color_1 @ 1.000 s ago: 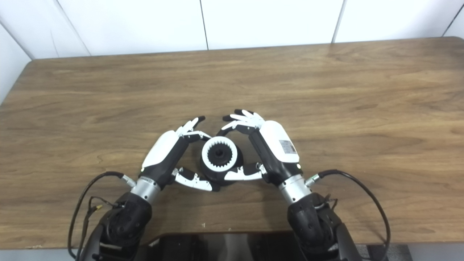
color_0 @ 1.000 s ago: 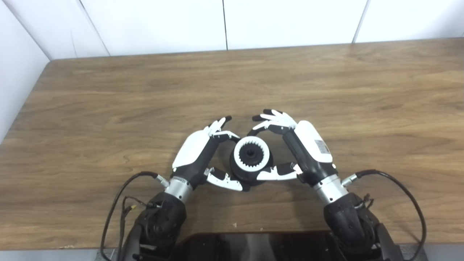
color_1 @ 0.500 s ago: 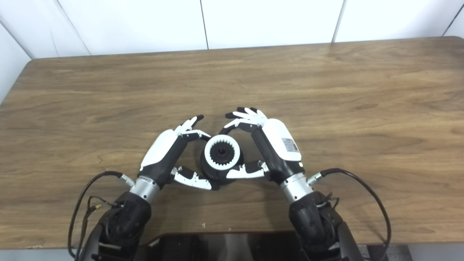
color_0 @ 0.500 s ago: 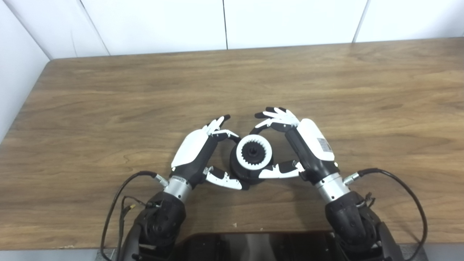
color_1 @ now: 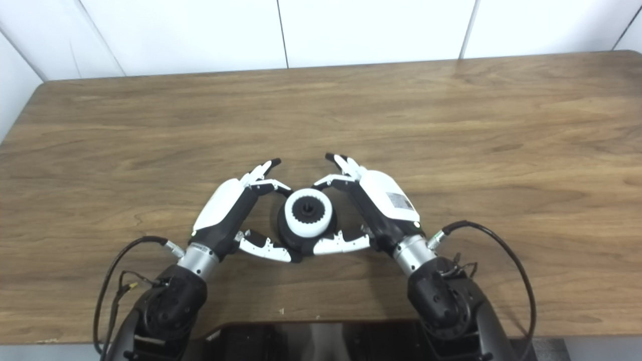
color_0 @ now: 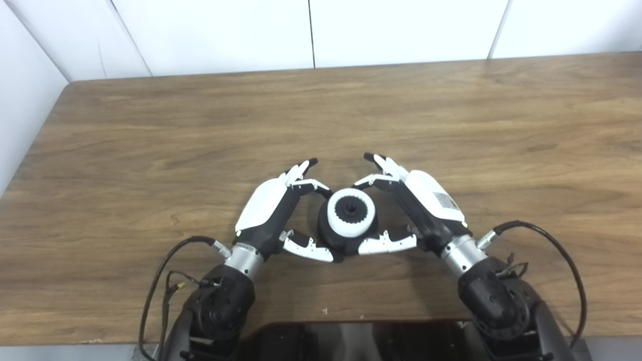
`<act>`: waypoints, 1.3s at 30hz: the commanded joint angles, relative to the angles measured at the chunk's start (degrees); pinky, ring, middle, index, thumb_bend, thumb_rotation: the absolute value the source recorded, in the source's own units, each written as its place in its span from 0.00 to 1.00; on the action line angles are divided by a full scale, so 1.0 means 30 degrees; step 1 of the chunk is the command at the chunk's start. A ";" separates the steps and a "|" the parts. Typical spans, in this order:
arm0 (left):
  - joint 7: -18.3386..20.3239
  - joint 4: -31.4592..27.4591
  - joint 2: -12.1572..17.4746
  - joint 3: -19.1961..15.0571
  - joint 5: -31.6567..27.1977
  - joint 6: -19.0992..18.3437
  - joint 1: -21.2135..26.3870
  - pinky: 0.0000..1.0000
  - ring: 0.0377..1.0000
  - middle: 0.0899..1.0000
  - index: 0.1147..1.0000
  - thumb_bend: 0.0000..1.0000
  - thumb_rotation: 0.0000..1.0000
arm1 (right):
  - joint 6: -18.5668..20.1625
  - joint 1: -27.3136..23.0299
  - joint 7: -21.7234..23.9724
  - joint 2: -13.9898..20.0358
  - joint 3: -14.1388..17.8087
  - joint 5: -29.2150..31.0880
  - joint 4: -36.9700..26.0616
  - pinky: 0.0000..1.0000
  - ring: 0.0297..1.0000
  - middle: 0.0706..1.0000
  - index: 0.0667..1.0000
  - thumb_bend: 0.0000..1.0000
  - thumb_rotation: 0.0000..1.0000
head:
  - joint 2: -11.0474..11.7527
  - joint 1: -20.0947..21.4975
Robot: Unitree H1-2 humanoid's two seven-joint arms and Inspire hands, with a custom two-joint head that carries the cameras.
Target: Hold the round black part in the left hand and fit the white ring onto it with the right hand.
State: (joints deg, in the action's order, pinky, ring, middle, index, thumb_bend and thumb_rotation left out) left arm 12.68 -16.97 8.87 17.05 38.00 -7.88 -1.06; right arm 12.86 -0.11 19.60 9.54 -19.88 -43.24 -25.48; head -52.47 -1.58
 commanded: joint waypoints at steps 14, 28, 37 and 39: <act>-0.0257 -0.0601 -0.0029 0.0015 -0.0079 0.0414 0.0649 1.00 1.00 1.00 0.49 0.94 0.23 | 0.0406 -0.0613 0.0866 0.0064 0.0005 -0.0202 -0.0785 0.94 1.00 1.00 1.00 1.00 0.49 | -0.0058 -0.0098; -0.0197 -0.0518 0.0068 0.0052 0.0317 0.0259 0.0749 1.00 1.00 1.00 0.53 0.95 0.24 | 0.1340 -0.0810 0.1925 0.0494 0.0417 -0.0133 -0.1354 0.96 1.00 1.00 1.00 1.00 0.45 | -0.0053 0.0053; 0.0302 -0.0470 0.0379 0.0397 0.1507 -0.0157 0.1119 1.00 1.00 1.00 0.62 0.99 0.27 | 0.1455 -0.0827 0.1839 0.0804 0.1004 0.0253 -0.1477 1.00 1.00 1.00 1.00 1.00 0.46 | -0.0051 0.0142; 0.0537 -0.0528 0.0409 0.0429 0.1711 -0.0352 0.1187 1.00 1.00 1.00 0.65 1.00 0.28 | 0.1440 -0.0811 0.1828 0.0873 0.1146 0.0338 -0.1497 1.00 1.00 1.00 1.00 1.00 0.45 | -0.0051 0.0142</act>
State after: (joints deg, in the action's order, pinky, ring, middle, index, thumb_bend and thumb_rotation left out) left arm 14.41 -16.97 9.82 18.38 42.17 -8.70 0.15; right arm 17.26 -1.20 25.69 11.99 -17.25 -42.76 -27.93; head -52.56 -1.14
